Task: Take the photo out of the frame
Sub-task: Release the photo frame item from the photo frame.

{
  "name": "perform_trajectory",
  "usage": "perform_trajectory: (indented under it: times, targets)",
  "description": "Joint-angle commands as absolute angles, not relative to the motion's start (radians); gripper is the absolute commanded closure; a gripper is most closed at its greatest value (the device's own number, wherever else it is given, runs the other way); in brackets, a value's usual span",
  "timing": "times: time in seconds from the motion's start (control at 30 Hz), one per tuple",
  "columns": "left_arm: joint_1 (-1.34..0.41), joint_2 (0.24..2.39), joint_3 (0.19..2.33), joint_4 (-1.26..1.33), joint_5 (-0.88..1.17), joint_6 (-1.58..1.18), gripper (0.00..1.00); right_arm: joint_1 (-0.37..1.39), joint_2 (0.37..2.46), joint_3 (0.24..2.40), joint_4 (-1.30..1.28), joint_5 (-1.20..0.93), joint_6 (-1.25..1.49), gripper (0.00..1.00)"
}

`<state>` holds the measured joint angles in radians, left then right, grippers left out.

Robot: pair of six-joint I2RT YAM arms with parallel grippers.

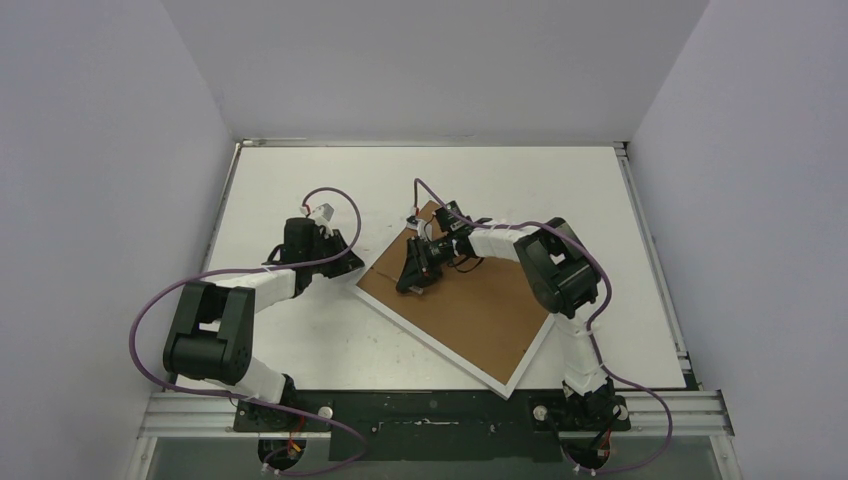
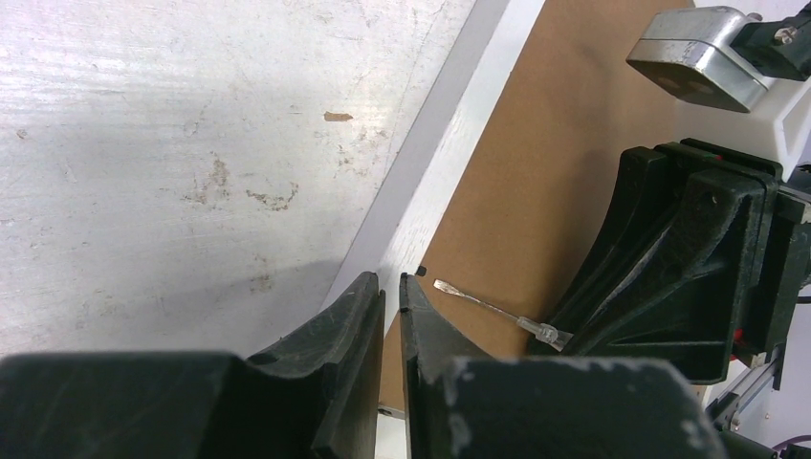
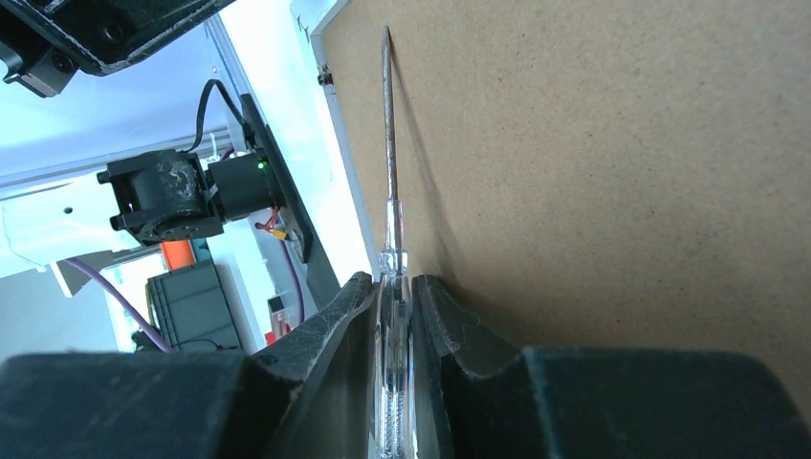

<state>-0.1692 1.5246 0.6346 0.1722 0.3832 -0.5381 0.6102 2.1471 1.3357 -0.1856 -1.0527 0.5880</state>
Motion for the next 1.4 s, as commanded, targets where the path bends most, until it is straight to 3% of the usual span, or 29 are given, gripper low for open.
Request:
perform_trajectory:
  times: [0.0, 0.8, 1.37]
  targets:
    - [-0.166, 1.531, 0.662, 0.224, 0.413, -0.53, 0.89, 0.621, 2.171, 1.372, -0.194, -1.032, 0.586, 0.95]
    - [-0.163, 1.564, 0.684, 0.224, 0.421, -0.525, 0.89, 0.607, 2.185, 1.383, -0.187, -1.046, 0.597, 0.95]
    - [-0.162, 1.599, 0.737, 0.23, 0.432, -0.538, 0.77, 0.591, 2.17, 1.355, -0.171, -1.048, 0.603, 0.95]
